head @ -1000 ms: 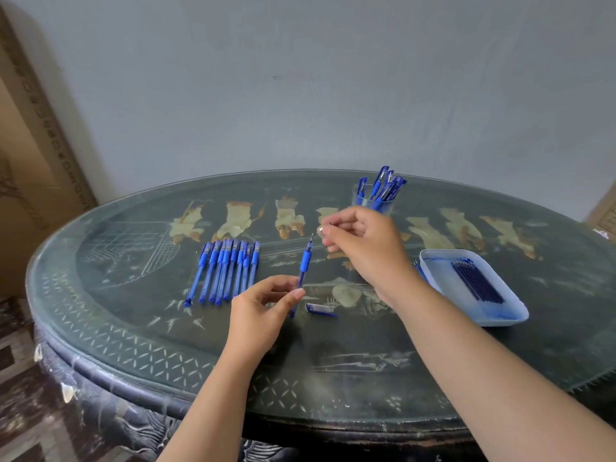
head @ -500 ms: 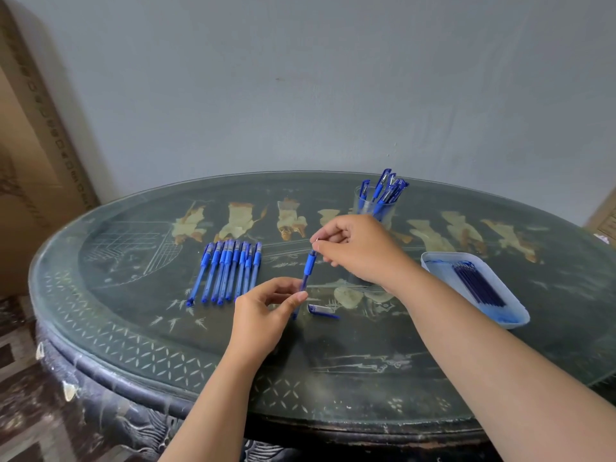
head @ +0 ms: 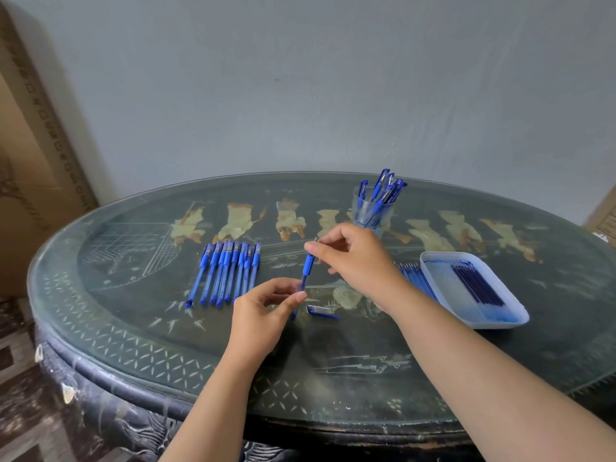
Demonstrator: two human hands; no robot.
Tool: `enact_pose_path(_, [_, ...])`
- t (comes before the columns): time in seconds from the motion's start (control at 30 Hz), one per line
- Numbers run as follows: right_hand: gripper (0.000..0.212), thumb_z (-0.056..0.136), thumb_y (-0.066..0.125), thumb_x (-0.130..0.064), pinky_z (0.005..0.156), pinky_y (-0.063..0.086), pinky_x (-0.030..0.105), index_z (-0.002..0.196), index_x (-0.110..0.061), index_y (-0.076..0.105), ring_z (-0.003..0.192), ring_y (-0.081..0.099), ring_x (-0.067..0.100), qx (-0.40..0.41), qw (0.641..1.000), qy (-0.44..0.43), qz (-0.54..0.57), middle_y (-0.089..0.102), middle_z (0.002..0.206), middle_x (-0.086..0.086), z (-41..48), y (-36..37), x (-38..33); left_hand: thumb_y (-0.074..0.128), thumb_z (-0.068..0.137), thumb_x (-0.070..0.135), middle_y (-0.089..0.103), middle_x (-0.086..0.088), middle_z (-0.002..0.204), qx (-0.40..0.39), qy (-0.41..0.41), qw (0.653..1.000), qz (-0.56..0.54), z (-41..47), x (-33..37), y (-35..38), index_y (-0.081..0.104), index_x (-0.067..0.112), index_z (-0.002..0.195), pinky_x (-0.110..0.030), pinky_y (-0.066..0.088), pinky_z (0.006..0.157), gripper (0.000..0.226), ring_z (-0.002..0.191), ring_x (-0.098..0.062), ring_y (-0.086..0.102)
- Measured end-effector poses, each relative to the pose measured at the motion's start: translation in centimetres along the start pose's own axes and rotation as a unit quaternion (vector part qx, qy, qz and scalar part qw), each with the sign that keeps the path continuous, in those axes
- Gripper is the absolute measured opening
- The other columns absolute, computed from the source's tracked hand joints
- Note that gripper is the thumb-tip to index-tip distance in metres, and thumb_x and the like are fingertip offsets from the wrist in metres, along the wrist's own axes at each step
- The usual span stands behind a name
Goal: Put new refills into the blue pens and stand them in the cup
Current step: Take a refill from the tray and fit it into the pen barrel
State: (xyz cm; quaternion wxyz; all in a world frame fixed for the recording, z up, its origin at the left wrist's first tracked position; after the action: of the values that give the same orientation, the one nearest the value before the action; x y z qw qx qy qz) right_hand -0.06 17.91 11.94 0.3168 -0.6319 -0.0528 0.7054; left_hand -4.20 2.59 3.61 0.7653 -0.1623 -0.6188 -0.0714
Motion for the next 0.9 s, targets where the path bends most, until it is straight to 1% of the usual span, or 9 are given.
enact_pose_path(0.17, [0.023,0.090,0.067,-0.037,0.090,0.055,0.045,0.112,-0.033,0.063,0.099,0.065,0.010,-0.033,0.998,0.024,0.045,0.069,0.100,-0.010,0.0,0.3,0.3,0.077,0.080,0.014,0.074,0.014,0.085,0.000,0.004,1.000,0.003,0.1,-0.1,0.0,0.074,0.025,0.089,-0.021,0.054,0.075,0.014,0.078,-0.004,0.069])
enact_pose_path(0.27, [0.008,0.090,0.068,-0.031,0.087,0.057,0.041,0.095,-0.024,0.068,0.092,0.066,0.009,-0.004,1.000,-0.003,0.016,0.071,0.096,-0.008,0.0,0.3,0.2,0.077,0.081,0.015,0.074,0.015,0.085,-0.001,0.009,1.000,0.010,0.1,0.0,0.0,0.074,0.026,0.089,-0.020,0.055,0.075,0.015,0.079,-0.004,0.069])
enact_pose_path(0.4, [0.030,0.084,0.071,-0.047,0.086,0.056,0.041,0.101,-0.025,0.060,0.091,0.065,0.011,0.007,0.999,0.023,0.041,0.066,0.097,-0.006,-0.2,0.4,0.3,0.077,0.081,0.015,0.074,0.016,0.086,-0.002,0.010,1.000,0.013,0.1,0.0,0.0,0.074,0.025,0.091,-0.018,0.054,0.074,0.014,0.079,-0.003,0.069])
enact_pose_path(0.47, [0.018,0.092,0.064,-0.037,0.093,0.054,0.044,0.109,-0.032,0.063,0.098,0.065,0.008,-0.029,0.998,0.022,0.058,0.067,0.104,-0.010,-0.2,0.7,0.2,0.077,0.081,0.015,0.074,0.015,0.086,-0.003,0.007,1.000,0.014,0.1,0.0,0.0,0.074,0.024,0.091,-0.019,0.055,0.075,0.014,0.079,-0.003,0.069])
enact_pose_path(0.57, [0.003,0.092,0.067,-0.028,0.089,0.056,0.040,0.090,-0.026,0.067,0.089,0.065,0.007,-0.001,0.999,-0.008,0.036,0.070,0.094,-0.010,-0.2,0.6,0.0,0.077,0.081,0.014,0.074,0.015,0.085,-0.002,0.007,1.000,0.016,0.2,0.0,-0.1,0.074,0.023,0.091,-0.017,0.054,0.076,0.014,0.079,-0.003,0.069])
enact_pose_path(0.63, [0.023,0.083,0.075,-0.037,0.080,0.056,0.036,0.082,-0.021,0.060,0.078,0.062,0.010,0.030,0.999,0.004,0.030,0.066,0.083,-0.007,-0.3,0.6,0.1,0.077,0.081,0.014,0.074,0.015,0.085,-0.003,0.007,1.000,0.016,0.2,0.0,0.0,0.074,0.023,0.091,-0.016,0.053,0.077,0.014,0.079,-0.004,0.069])
enact_pose_path(0.73, [0.034,0.081,0.074,-0.048,0.085,0.056,0.040,0.099,-0.024,0.059,0.090,0.064,0.011,0.013,0.998,0.027,0.054,0.065,0.094,-0.007,-0.4,0.9,0.4,0.077,0.081,0.015,0.074,0.014,0.084,0.000,0.001,1.000,0.013,0.2,-0.1,0.0,0.074,0.023,0.091,-0.020,0.054,0.077,0.013,0.080,-0.007,0.069])
enact_pose_path(0.83, [0.019,0.095,0.062,-0.032,0.096,0.053,0.045,0.114,-0.033,0.064,0.104,0.063,0.007,-0.038,0.995,0.028,0.083,0.067,0.112,-0.009,-0.5,1.2,0.4,0.077,0.081,0.014,0.074,0.012,0.084,0.001,-0.002,1.000,0.012,0.2,-0.1,0.0,0.074,0.022,0.091,-0.022,0.055,0.078,0.013,0.080,-0.008,0.069])
enact_pose_path(0.9, [0.008,0.095,0.062,-0.026,0.095,0.054,0.043,0.097,-0.032,0.068,0.101,0.064,0.007,-0.018,0.998,0.009,0.054,0.069,0.107,-0.009,-0.4,1.1,0.4,0.077,0.081,0.013,0.074,0.012,0.084,0.001,-0.003,1.000,0.011,0.2,-0.1,0.0,0.074,0.021,0.091,-0.021,0.055,0.078,0.013,0.080,-0.008,0.069])
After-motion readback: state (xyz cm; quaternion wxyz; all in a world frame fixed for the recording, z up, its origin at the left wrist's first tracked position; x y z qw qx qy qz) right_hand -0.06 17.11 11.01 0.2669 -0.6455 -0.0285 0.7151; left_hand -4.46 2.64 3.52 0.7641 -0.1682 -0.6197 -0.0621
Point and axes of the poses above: each hand's wrist, its own z-axis towards the middle knuckle, its own y-axis out of the palm, x = y × z, the point moved 5 cm from there along z, towards the middle knuckle
